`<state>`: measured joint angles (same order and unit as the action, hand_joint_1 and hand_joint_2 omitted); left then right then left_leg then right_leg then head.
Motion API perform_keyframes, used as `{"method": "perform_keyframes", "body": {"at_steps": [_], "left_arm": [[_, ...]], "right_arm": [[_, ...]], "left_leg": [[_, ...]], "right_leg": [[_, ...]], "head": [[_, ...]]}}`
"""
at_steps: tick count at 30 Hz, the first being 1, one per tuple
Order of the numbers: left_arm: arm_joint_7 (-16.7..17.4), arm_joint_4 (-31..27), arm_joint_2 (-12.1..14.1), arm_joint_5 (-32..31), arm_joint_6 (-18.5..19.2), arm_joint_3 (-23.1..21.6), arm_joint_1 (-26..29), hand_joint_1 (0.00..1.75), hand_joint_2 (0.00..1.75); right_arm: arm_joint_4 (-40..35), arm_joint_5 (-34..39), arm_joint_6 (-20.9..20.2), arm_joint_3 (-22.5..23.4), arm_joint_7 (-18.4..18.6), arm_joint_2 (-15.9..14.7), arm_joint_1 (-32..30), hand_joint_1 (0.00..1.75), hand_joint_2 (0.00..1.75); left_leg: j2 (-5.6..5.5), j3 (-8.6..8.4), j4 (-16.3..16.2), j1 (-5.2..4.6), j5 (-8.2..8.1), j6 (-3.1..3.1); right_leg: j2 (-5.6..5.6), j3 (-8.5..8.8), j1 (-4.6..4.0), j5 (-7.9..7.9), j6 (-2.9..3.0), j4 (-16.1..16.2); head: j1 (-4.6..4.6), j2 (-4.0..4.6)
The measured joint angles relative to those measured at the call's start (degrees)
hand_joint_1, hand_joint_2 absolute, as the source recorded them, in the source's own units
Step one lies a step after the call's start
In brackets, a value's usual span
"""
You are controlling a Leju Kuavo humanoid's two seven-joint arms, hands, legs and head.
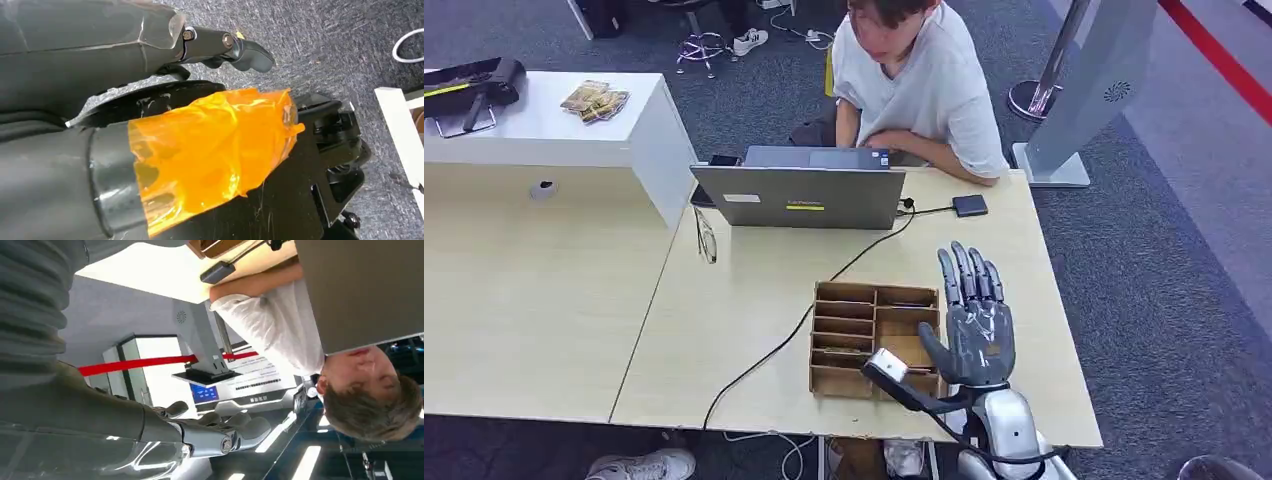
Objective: Pass the card to the sensor for recognition and then transmit it.
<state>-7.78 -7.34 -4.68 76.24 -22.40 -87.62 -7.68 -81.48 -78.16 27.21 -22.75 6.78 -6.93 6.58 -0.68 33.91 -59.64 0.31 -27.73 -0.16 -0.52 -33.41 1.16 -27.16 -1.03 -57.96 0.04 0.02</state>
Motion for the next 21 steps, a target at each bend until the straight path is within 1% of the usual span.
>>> {"method": "perform_keyframes", "body": {"at_steps": [8, 19, 21], "left_arm": [[0.0, 0.0, 0.0, -0.02, 0.13, 0.0, -0.28, 0.0, 0.0], [-0.04, 0.0, 0.0, 0.77, 0.07, 0.0, -0.26, 0.0, 0.0], [-0.09, 0.0, 0.0, 0.96, -0.02, 0.0, -0.25, 0.0, 0.0]], "right_arm": [[2.56, -0.17, -1.31, -0.2, 0.26, -0.5, 1.88, 0.0, 1.75], [1.88, 3.08, -3.8, -0.61, -1.18, -1.81, 2.01, 0.0, 1.75], [1.27, 5.4, -4.7, -0.72, -2.04, -2.05, 2.02, 0.0, 1.75]], "left_leg": [[-0.02, 0.01, 0.0, 0.0, 0.0, 0.0], [-0.02, 0.02, 0.0, 0.0, 0.0, 0.0], [-0.02, 0.02, 0.0, 0.0, 0.0, 0.0]], "right_leg": [[0.02, 0.0, 0.0, 0.0, 0.0, 0.0], [0.02, 0.0, 0.0, 0.0, 0.0, 0.0], [0.02, 0.0, 0.0, 0.0, 0.0, 0.0]], "head": [[0.0, 0.0], [0.0, 0.0], [0.0, 0.0]]}}
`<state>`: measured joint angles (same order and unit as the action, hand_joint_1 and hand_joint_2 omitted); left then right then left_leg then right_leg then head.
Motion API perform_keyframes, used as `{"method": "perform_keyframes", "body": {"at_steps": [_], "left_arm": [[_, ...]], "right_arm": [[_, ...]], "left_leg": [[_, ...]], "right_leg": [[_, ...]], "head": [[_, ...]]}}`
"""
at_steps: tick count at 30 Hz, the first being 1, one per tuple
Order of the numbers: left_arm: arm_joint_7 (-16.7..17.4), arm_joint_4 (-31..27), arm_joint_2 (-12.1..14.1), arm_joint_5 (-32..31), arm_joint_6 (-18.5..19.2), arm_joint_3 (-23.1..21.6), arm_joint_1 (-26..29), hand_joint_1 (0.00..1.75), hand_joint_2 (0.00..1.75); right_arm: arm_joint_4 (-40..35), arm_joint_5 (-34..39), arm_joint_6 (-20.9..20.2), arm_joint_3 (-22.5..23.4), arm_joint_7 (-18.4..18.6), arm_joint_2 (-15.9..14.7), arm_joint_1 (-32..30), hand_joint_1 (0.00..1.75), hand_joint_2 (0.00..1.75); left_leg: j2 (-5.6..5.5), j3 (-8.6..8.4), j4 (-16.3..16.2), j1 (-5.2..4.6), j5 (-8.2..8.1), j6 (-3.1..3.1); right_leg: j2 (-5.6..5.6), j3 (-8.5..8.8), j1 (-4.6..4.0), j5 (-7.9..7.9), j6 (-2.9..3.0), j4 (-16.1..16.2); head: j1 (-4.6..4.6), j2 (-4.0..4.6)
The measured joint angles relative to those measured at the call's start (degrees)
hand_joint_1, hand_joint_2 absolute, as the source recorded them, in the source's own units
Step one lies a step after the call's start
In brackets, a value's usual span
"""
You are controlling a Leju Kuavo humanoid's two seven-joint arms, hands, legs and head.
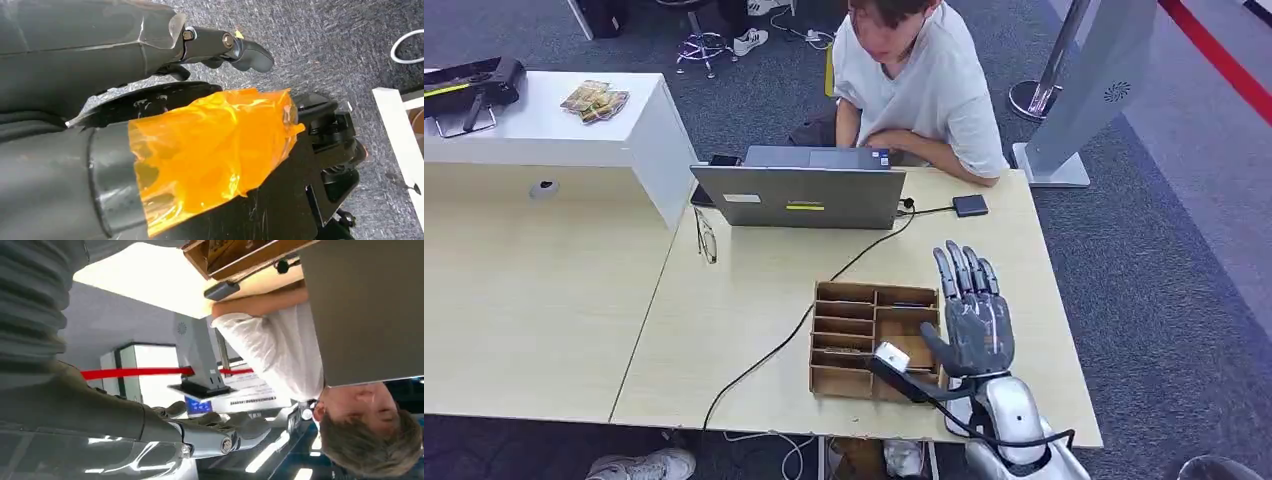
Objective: Pass the card to the sensor for recognition and then transmit it.
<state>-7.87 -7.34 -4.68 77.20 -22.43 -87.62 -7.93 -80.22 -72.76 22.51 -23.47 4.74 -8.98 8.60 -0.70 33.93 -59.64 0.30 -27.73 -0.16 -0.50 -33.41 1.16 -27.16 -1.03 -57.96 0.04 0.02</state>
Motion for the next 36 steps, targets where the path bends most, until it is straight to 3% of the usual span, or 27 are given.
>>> {"method": "perform_keyframes", "body": {"at_steps": [6, 17, 19, 23, 24, 27, 30, 32, 33, 36], "left_arm": [[-0.07, 0.0, 0.0, 0.15, -0.26, 0.0, 0.03, 0.0, 0.0], [-0.11, 0.0, 0.0, 0.46, -0.42, 0.0, 0.04, 0.0, 0.0], [-0.11, 0.0, 0.0, 0.46, -0.42, 0.0, 0.04, 0.0, 0.0], [-0.11, 0.0, 0.0, 0.55, -0.42, 0.0, 0.06, 0.0, 0.0], [-0.11, 0.0, 0.0, 0.57, -0.42, 0.0, 0.06, 0.0, 0.0], [-0.13, 0.0, 0.0, 0.61, -0.42, 0.0, 0.07, 0.0, 0.0], [-0.13, 0.0, 0.0, 0.63, -0.39, 0.0, 0.07, 0.0, 0.0], [-0.13, 0.0, 0.0, 0.7, -0.39, 0.0, 0.07, 0.0, 0.0], [-0.15, 0.0, 0.0, 0.72, -0.39, 0.0, 0.07, 0.0, 0.0], [-0.22, 0.0, 0.0, 0.79, -0.39, 0.0, 0.08, 0.0, 0.0]], "right_arm": [[-0.85, 5.68, -2.62, -0.76, -2.31, -0.42, 0.39, 0.0, 1.75], [-0.83, 7.14, -3.45, -1.57, -2.49, -0.85, 1.11, 0.03, 1.75], [-0.83, 7.19, -3.45, -1.7, -2.49, -0.87, 1.12, 0.16, 1.75], [-0.74, 7.25, -3.47, -1.97, -2.49, -0.87, 1.29, 0.19, 1.75], [-0.72, 7.25, -3.47, -2.03, -2.49, -0.9, 1.34, 0.42, 1.75], [-0.61, 7.27, -3.47, -2.19, -2.49, -0.9, 1.41, 0.38, 1.75], [-0.57, 7.25, -3.47, -2.27, -2.49, -0.9, 1.42, 0.47, 1.75], [-0.39, 7.25, -3.56, -2.32, -2.49, -0.9, 1.46, 0.42, 1.75], [-0.3, 7.25, -3.56, -2.34, -2.49, -0.9, 1.46, 0.3, 1.75], [-0.04, 7.27, -3.63, -2.43, -2.49, -0.9, 1.55, 0.28, 1.75]], "left_leg": [[0.0, 0.0, 0.0, 0.0, 0.0, 0.0], [-0.01, 0.01, 0.0, 0.0, 0.0, 0.0], [-0.01, 0.01, 0.0, 0.0, 0.0, 0.0], [0.0, 0.01, 0.0, 0.0, 0.0, 0.0], [0.0, 0.01, 0.0, 0.0, 0.0, 0.0], [-0.01, 0.01, 0.0, 0.0, 0.0, 0.0], [-0.01, 0.01, 0.0, 0.0, 0.0, 0.0], [-0.01, 0.01, 0.0, 0.0, 0.0, 0.0], [-0.01, 0.01, 0.0, 0.0, 0.0, 0.0], [-0.01, 0.01, 0.0, 0.0, 0.0, 0.0]], "right_leg": [[0.0, 0.0, 0.0, 0.0, 0.0, 0.0], [0.01, 0.0, 0.0, 0.0, 0.0, 0.0], [0.01, 0.0, 0.0, 0.0, 0.0, 0.0], [0.01, 0.0, 0.0, 0.0, 0.0, 0.0], [0.0, 0.0, 0.0, 0.0, 0.0, 0.0], [0.01, 0.0, 0.0, 0.0, 0.0, 0.0], [0.01, 0.0, 0.0, 0.0, 0.0, 0.0], [0.01, 0.0, 0.0, 0.0, 0.0, 0.0], [0.01, 0.0, 0.0, 0.0, 0.0, 0.0], [0.01, 0.0, 0.0, 0.0, 0.0, 0.0]], "head": [[-0.02, 0.0], [0.0, 0.0], [0.0, 0.0], [0.0, 0.0], [0.0, 0.0], [0.0, 0.0], [0.0, 0.0], [0.0, 0.0], [0.0, 0.0], [0.0, 0.0]]}}
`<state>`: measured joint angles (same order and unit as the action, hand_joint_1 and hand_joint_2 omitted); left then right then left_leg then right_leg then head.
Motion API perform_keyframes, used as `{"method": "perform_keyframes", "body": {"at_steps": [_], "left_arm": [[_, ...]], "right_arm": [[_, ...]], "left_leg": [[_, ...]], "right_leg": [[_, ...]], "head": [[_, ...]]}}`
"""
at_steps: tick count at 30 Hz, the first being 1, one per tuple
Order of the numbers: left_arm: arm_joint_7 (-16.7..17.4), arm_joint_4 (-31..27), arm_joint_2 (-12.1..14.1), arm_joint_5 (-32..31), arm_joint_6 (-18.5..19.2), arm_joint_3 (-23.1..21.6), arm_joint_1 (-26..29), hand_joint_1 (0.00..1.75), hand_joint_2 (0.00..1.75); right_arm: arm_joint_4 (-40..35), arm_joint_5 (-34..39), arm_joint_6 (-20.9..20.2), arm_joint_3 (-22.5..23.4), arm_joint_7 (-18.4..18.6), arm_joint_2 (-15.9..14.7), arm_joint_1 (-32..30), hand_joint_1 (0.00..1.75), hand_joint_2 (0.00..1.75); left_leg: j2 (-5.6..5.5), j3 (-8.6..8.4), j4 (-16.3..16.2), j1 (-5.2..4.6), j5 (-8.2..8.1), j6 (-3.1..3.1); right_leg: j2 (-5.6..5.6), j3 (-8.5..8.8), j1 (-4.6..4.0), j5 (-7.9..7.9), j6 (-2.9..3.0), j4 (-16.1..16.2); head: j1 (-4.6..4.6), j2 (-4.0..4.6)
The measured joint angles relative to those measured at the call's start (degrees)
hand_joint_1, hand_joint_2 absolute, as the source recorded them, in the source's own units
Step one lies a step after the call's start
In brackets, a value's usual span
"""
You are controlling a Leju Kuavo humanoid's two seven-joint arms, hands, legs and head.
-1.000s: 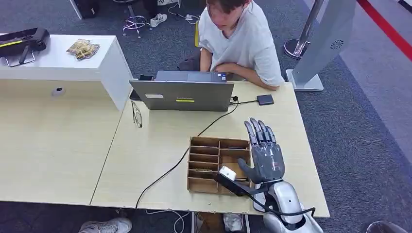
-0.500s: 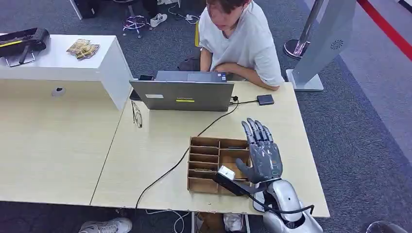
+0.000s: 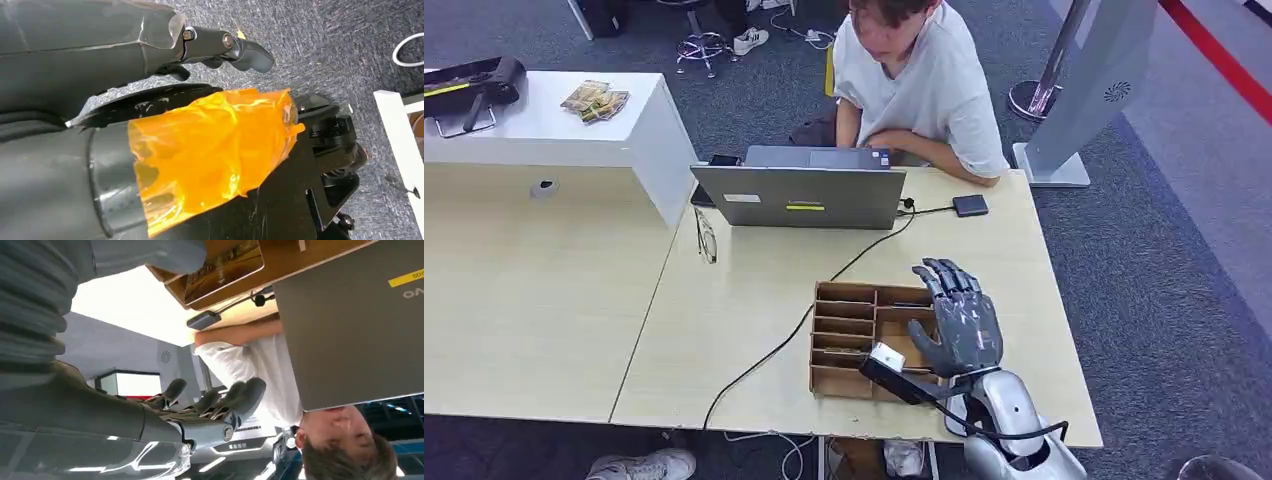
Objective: Pass the card to the sensor for recognition and then transmit it.
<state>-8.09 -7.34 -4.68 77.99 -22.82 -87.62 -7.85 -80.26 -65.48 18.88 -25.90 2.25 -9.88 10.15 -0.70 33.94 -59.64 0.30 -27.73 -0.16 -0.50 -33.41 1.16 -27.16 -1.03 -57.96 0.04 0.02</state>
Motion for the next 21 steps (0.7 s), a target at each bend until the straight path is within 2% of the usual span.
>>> {"method": "perform_keyframes", "body": {"at_steps": [5, 6, 12, 21], "left_arm": [[0.0, 0.0, 0.0, 0.02, 0.02, 0.0, 0.0, 0.0, 0.0], [0.0, 0.0, 0.0, 0.02, 0.02, 0.0, 0.0, 0.0, 0.0], [0.0, 0.0, 0.0, 0.17, 0.02, 0.0, 0.01, 0.0, 0.0], [0.0, 0.0, 0.0, 0.2, 0.02, 0.0, 0.01, 0.0, 0.0]], "right_arm": [[0.39, -0.02, -0.09, -0.13, 0.11, 0.0, 0.33, 0.26, 1.75], [0.44, -0.04, -0.13, -0.15, 0.18, 0.0, 0.38, 0.37, 1.75], [1.0, -0.65, -0.72, -0.31, 0.74, 0.0, 0.47, 0.31, 1.75], [1.86, -1.38, -0.79, -0.68, 1.36, 0.0, 0.49, 0.33, 1.75]], "left_leg": [[0.0, 0.0, 0.0, 0.0, 0.0, 0.0], [0.0, 0.0, 0.0, 0.0, 0.0, 0.0], [0.0, 0.0, 0.0, 0.0, 0.0, 0.0], [0.0, 0.0, 0.0, 0.0, 0.0, 0.0]], "right_leg": [[0.0, 0.0, 0.0, 0.0, 0.0, 0.0], [0.0, 0.0, 0.0, 0.0, 0.0, 0.0], [0.0, 0.0, 0.0, 0.0, 0.0, 0.0], [0.0, 0.0, 0.0, 0.0, 0.0, 0.0]], "head": [[0.0, 0.0], [0.0, 0.0], [0.0, 0.0], [0.0, 0.0]]}}
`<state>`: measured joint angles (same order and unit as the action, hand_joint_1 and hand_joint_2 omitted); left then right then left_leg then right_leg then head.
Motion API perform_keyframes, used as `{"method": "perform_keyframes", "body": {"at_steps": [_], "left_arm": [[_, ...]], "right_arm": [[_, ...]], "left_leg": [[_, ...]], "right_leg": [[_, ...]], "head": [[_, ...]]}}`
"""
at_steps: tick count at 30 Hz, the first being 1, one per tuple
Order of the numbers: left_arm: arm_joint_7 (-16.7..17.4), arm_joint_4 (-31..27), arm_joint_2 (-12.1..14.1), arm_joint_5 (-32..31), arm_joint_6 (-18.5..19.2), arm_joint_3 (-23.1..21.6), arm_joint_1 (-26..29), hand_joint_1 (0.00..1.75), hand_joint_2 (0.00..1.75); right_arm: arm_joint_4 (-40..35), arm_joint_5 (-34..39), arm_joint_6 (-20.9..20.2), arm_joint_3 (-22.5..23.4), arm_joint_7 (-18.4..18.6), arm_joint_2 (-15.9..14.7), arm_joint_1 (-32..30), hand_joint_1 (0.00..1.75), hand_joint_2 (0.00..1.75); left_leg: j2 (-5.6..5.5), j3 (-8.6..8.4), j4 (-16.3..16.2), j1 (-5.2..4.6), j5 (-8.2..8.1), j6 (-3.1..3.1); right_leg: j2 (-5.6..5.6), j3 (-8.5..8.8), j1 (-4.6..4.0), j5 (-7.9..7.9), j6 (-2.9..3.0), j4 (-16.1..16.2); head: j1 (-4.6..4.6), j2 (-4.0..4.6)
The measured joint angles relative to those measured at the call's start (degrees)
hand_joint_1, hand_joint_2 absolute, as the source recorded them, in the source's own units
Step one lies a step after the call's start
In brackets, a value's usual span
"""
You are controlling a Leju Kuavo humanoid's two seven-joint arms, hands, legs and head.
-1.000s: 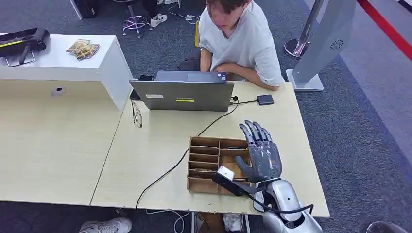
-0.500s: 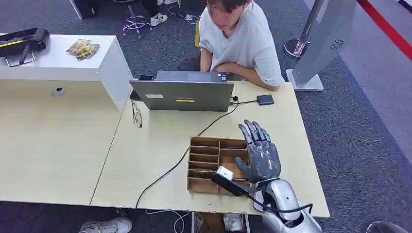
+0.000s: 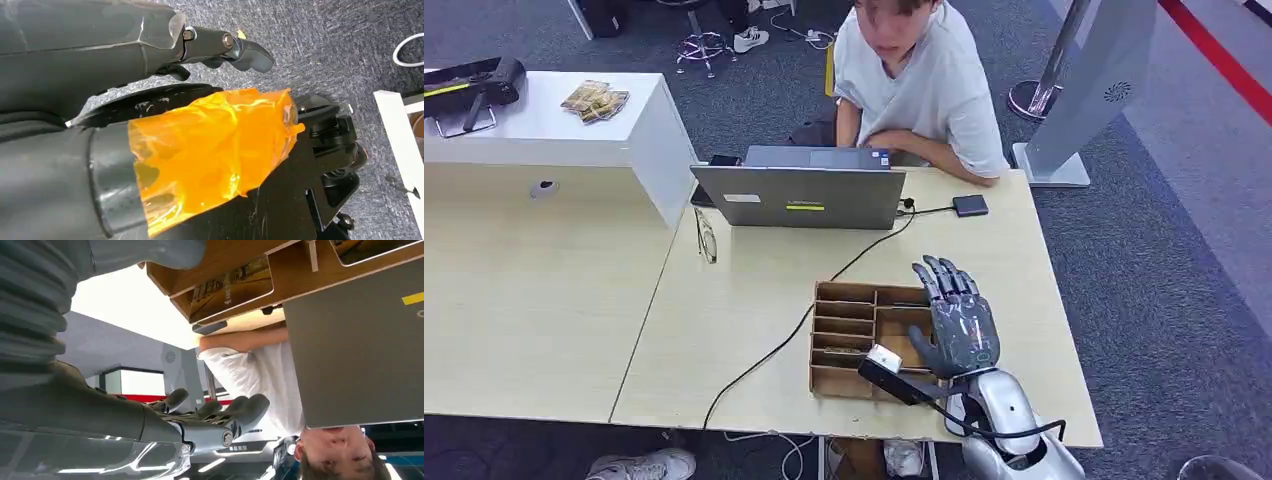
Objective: Pass the card to the sensor for recognition and then transmit it.
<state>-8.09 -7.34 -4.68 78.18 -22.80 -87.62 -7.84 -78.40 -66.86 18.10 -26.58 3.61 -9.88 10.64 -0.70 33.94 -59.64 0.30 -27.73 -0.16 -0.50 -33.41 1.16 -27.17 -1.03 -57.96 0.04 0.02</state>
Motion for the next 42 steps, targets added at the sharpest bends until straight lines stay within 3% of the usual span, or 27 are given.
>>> {"method": "perform_keyframes", "body": {"at_steps": [4, 8, 10, 19, 21, 29, 42], "left_arm": [[0.0, 0.0, 0.0, 0.0, 0.0, 0.0, 0.0, 0.0, 0.0], [0.0, 0.0, 0.0, 0.11, 0.0, 0.0, 0.0, 0.0, 0.0], [0.0, 0.0, 0.0, 0.15, 0.0, 0.0, 0.0, 0.0, 0.0], [0.0, 0.0, 0.0, 0.15, 0.0, 0.0, 0.0, 0.0, 0.0], [0.0, 0.0, 0.0, 0.15, 0.0, 0.0, 0.01, 0.0, 0.0], [0.0, 0.0, 0.0, 0.13, 0.0, 0.0, 0.01, 0.0, 0.0], [0.0, 0.0, 0.0, 0.0, 0.0, 0.0, 0.0, 0.0, 0.0]], "right_arm": [[0.2, -0.04, 0.0, -0.13, 0.02, -0.02, 0.0, 0.45, 1.75], [0.44, -0.17, -0.09, -0.31, 0.04, -0.02, 0.0, 0.45, 1.75], [0.55, -0.2, -0.09, -0.35, 0.04, -0.02, 0.02, 0.58, 1.75], [1.23, -0.33, -0.11, -0.72, 0.07, -0.02, 0.22, 0.56, 1.75], [1.29, -0.35, -0.11, -0.76, 0.07, -0.02, 0.26, 0.4, 1.75], [1.66, -0.83, -0.33, -0.92, 0.48, -0.02, 0.29, 0.52, 1.75], [2.62, -1.07, -0.96, -1.46, 0.92, -0.02, 0.93, 0.51, 1.75]], "left_leg": [[0.0, 0.0, 0.0, 0.0, 0.0, 0.0], [0.0, 0.0, 0.0, 0.0, 0.0, 0.0], [0.0, 0.0, 0.0, 0.0, 0.0, 0.0], [0.0, 0.0, 0.0, 0.0, 0.0, 0.0], [0.0, 0.0, 0.0, 0.0, 0.0, 0.0], [0.0, 0.0, 0.0, 0.0, 0.0, 0.0], [0.0, 0.0, 0.0, 0.0, 0.0, 0.0]], "right_leg": [[0.0, 0.0, 0.0, 0.0, 0.0, 0.0], [0.0, 0.0, 0.0, 0.0, 0.0, 0.0], [0.0, 0.0, 0.0, 0.0, 0.0, 0.0], [0.0, 0.0, 0.0, 0.0, 0.0, 0.0], [0.0, 0.0, 0.0, 0.0, 0.0, 0.0], [0.0, 0.0, 0.0, 0.0, 0.0, 0.0], [0.0, 0.0, 0.0, 0.0, 0.0, 0.0]], "head": [[0.0, 0.0], [0.0, 0.0], [0.0, 0.0], [0.0, 0.0], [0.0, 0.0], [0.0, 0.0], [0.0, 0.0]]}}
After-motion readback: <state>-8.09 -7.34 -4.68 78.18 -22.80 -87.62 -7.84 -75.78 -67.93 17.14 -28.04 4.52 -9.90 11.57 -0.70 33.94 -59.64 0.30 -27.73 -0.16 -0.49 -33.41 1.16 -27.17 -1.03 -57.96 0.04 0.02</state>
